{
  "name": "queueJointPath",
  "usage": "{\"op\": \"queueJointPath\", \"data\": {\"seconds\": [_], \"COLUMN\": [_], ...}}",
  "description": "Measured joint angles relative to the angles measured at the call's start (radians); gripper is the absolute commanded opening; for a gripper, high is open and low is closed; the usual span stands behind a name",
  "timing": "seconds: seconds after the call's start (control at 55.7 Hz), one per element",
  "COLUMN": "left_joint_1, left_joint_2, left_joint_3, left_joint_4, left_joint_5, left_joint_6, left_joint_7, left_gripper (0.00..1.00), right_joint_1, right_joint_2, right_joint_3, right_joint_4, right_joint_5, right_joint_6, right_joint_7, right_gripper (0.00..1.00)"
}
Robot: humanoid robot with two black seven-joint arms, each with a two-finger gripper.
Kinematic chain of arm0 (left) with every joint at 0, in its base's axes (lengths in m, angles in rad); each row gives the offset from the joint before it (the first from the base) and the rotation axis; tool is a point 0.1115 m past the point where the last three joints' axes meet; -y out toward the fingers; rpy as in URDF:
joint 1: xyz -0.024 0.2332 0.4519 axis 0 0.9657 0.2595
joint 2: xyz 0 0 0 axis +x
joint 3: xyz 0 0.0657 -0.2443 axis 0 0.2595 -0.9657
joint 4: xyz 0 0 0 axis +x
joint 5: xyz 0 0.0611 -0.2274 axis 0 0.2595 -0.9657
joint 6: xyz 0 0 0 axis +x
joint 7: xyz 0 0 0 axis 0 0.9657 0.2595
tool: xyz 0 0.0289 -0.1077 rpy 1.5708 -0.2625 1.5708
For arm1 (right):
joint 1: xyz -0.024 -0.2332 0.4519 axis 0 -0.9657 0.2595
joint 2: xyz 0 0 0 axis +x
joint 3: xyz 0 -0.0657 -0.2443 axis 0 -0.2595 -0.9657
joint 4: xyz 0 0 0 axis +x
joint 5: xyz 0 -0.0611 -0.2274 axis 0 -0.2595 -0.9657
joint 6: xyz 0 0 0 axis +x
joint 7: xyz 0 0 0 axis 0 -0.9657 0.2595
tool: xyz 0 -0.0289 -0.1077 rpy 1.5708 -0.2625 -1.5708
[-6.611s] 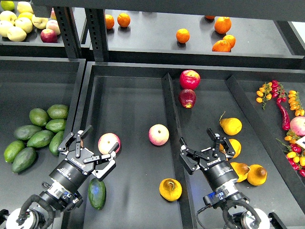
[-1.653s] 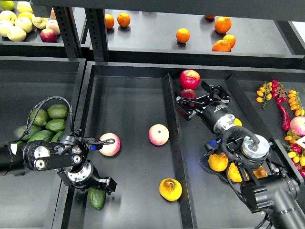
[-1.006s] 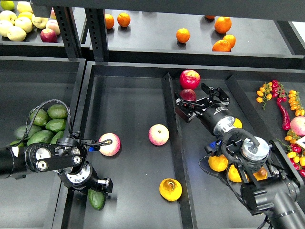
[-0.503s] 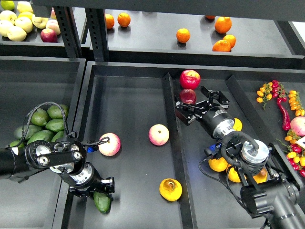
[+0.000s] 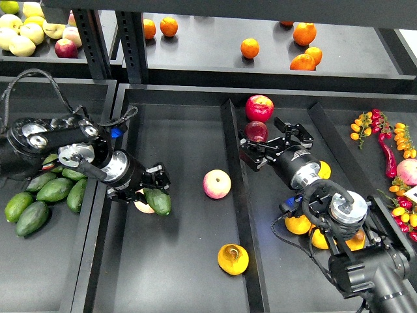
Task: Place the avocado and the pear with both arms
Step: 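Lift the avocado with left gripper and set it onto the avocado pile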
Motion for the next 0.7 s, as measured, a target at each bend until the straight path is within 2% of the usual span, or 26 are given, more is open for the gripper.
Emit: {"op": "queueJointPath", "data": {"seconds": [0.413, 0.521, 0.701], "left_joint_1": [0.010, 0.076, 0.176], "left_joint_2": [0.267, 0.303, 0.297], "left_joint_3": [-0.029, -0.053, -0.112], "left_joint_4": [0.072, 0.093, 0.114], "left_joint_5": [-0.034, -0.034, -0.017], "left_joint_6": [0.000, 0.000, 0.000], "left_joint_7": [0.000, 0.000, 0.000], "left_gripper": [0.11, 0.12, 0.14], "right_joint_1": [0.000, 0.000, 0.000], "right_joint_2": [0.000, 0.000, 0.000], "right_joint_3": [-0.010, -0.012, -0.012], "right_joint_4": [0.000, -0.002, -0.003], "right_joint_5": [0.000, 0.000, 0.000], "right_joint_6": [0.000, 0.000, 0.000], "right_joint_7": [0.000, 0.000, 0.000], "right_gripper": [1.00, 1.00, 1.00]}}
